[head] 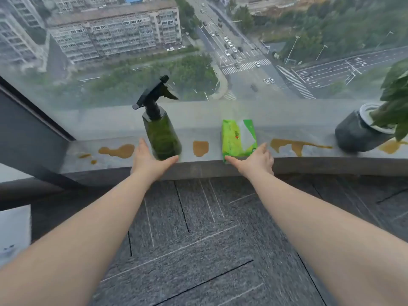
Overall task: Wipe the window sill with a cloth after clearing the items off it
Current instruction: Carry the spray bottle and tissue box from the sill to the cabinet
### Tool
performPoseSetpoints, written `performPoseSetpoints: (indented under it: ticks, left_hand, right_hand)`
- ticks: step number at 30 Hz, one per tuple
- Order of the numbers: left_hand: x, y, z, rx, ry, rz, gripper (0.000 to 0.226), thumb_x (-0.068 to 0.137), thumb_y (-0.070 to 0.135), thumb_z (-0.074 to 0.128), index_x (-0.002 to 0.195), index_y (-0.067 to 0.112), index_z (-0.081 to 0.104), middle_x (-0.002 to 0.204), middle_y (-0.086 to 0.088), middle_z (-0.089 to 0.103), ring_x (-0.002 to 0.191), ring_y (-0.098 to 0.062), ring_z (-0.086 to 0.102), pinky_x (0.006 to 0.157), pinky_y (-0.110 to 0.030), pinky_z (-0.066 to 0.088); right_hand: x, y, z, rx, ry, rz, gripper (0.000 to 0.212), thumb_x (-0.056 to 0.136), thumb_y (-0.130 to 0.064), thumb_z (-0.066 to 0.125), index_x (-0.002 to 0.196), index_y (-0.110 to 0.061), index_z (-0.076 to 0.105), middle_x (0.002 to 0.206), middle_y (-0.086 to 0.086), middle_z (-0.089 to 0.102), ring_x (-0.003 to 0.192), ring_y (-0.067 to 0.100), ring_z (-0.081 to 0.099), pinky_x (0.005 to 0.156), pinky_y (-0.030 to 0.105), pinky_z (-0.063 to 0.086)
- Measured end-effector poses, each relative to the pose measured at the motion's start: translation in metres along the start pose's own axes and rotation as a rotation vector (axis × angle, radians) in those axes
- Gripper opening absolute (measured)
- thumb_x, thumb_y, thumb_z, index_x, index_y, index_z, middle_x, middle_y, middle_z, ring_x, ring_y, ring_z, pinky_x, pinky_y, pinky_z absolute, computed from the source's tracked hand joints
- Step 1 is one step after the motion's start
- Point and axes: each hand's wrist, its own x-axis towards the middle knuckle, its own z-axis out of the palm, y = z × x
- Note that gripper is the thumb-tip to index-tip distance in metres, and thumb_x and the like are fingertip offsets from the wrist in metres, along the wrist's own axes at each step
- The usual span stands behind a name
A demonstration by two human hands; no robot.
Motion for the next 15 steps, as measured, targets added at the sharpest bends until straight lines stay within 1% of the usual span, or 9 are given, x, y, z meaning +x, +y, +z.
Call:
performPoseSetpoints:
  ticks: [2,5,7,9,11,13,15]
  left_hand:
    - [0.006,0.002,0.007,-0.071,0.075,0.036,0.118,0.069,0.051,0.078,0.153,0.014,0.004,0.16,-0.007,0.017,0.146,-0.027,0.019,0.116,-0.045,0.025]
    - [0.017,0.002,0.018,-0.165,0.126,0.031,0.118,0.068,0.052,0.079,0.153,0.016,0.005,0.159,-0.005,0.019,0.145,-0.026,0.021,0.116,-0.042,0.025]
    - [0.025,0.002,0.024,-0.234,0.142,0.023,0.119,0.062,0.054,0.081,0.152,0.019,0.012,0.155,-0.004,0.029,0.141,-0.026,0.03,0.114,-0.044,0.03]
    - [0.035,0.0,0.027,-0.305,0.152,0.015,0.116,0.054,0.057,0.083,0.146,0.022,0.022,0.145,-0.001,0.042,0.133,-0.024,0.042,0.109,-0.045,0.039]
    - [0.042,0.003,0.026,-0.364,0.156,0.012,0.11,0.052,0.056,0.084,0.141,0.021,0.029,0.138,0.001,0.048,0.127,-0.023,0.048,0.106,-0.044,0.042]
    - [0.047,0.006,0.026,-0.41,0.173,0.01,0.109,0.052,0.053,0.085,0.14,0.02,0.031,0.137,0.001,0.05,0.125,-0.022,0.049,0.106,-0.043,0.042]
    - [0.051,0.008,0.026,-0.431,0.189,0.021,0.1,0.055,0.048,0.087,0.136,0.019,0.035,0.133,0.001,0.052,0.121,-0.02,0.051,0.104,-0.037,0.042]
  right_hand:
    - [0.004,-0.001,0.005,0.019,0.021,-0.003,0.133,0.061,-0.067,0.075,0.152,-0.01,-0.004,0.161,0.008,0.012,0.148,0.026,0.009,0.112,0.049,0.028]
    - [0.012,-0.003,0.015,0.046,0.027,-0.011,0.134,0.061,-0.066,0.075,0.152,-0.011,-0.005,0.161,0.008,0.009,0.149,0.025,0.007,0.111,0.051,0.029]
    - [0.016,-0.001,0.022,0.067,0.028,-0.011,0.135,0.06,-0.066,0.076,0.152,-0.01,-0.004,0.16,0.009,0.011,0.148,0.026,0.009,0.11,0.05,0.03]
    - [0.021,0.0,0.028,0.089,0.046,-0.011,0.133,0.06,-0.065,0.077,0.152,-0.008,-0.001,0.158,0.01,0.017,0.147,0.027,0.013,0.109,0.049,0.031]
    - [0.024,-0.001,0.033,0.116,0.068,-0.012,0.126,0.062,-0.06,0.079,0.151,-0.006,0.007,0.153,0.012,0.024,0.144,0.029,0.02,0.108,0.048,0.034]
    - [0.027,-0.002,0.035,0.145,0.084,-0.013,0.116,0.066,-0.054,0.079,0.148,-0.004,0.016,0.148,0.014,0.031,0.14,0.032,0.026,0.107,0.046,0.035]
    - [0.03,-0.004,0.035,0.176,0.092,-0.016,0.106,0.069,-0.048,0.079,0.146,-0.003,0.021,0.144,0.016,0.034,0.136,0.034,0.03,0.106,0.044,0.035]
